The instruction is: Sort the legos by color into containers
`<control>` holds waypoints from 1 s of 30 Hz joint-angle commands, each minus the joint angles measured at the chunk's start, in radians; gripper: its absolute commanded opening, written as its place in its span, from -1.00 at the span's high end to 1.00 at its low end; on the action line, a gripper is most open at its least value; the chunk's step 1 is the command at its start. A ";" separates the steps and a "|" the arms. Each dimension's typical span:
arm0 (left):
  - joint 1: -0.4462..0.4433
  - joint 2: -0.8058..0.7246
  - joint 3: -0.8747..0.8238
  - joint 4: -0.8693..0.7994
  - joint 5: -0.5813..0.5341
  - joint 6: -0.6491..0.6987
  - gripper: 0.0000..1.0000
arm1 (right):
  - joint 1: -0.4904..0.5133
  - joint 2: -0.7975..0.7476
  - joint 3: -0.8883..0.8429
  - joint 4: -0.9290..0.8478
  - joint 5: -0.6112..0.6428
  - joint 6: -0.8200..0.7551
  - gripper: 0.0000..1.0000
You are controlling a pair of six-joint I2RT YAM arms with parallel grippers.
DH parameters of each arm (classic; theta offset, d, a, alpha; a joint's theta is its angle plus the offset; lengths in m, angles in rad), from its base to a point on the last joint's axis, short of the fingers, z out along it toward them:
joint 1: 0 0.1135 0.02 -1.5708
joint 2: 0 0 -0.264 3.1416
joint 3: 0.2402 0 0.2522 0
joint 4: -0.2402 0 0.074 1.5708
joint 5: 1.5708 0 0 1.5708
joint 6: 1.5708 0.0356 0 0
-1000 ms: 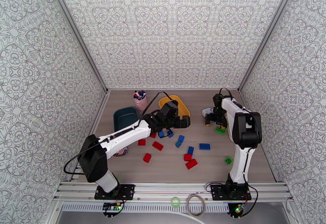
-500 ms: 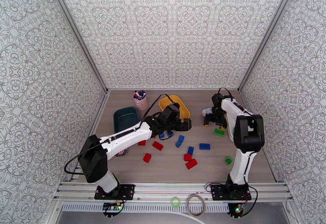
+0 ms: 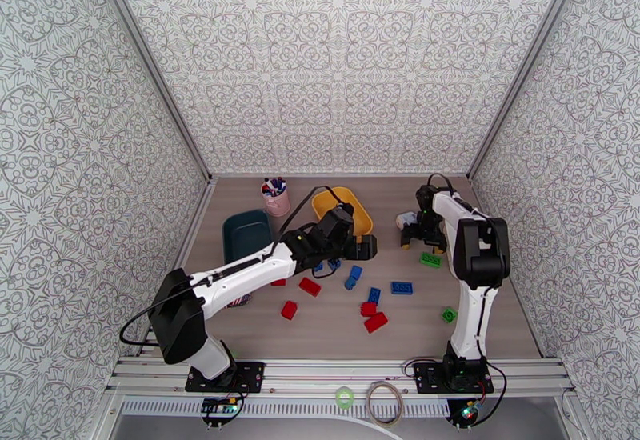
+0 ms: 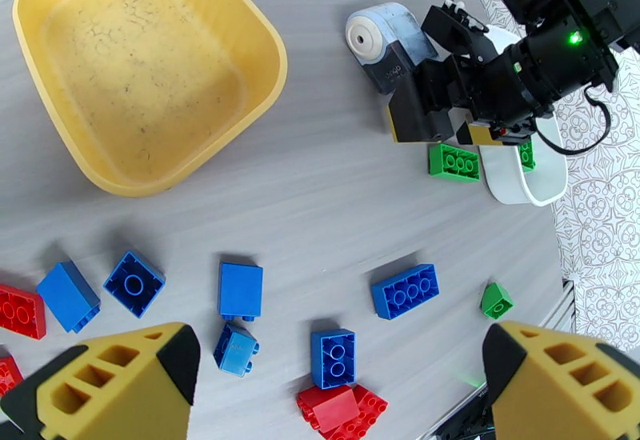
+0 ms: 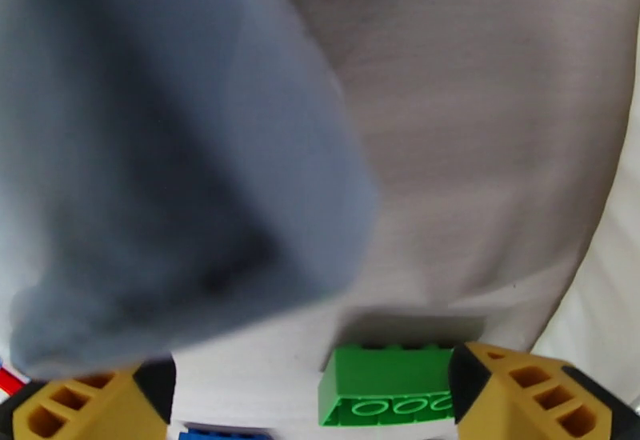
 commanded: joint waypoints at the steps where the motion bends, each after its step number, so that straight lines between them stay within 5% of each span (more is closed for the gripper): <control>1: -0.001 -0.027 -0.015 -0.014 -0.022 -0.012 -0.99 | 0.001 -0.007 -0.055 -0.037 -0.044 0.011 -0.91; 16: -0.027 -0.017 -0.002 0.003 -0.023 -0.011 -0.99 | 0.057 -0.226 -0.330 0.046 -0.117 0.071 -0.81; 30: -0.065 -0.031 -0.015 -0.004 -0.049 -0.024 -0.99 | 0.076 -0.260 -0.421 0.153 -0.023 0.224 0.04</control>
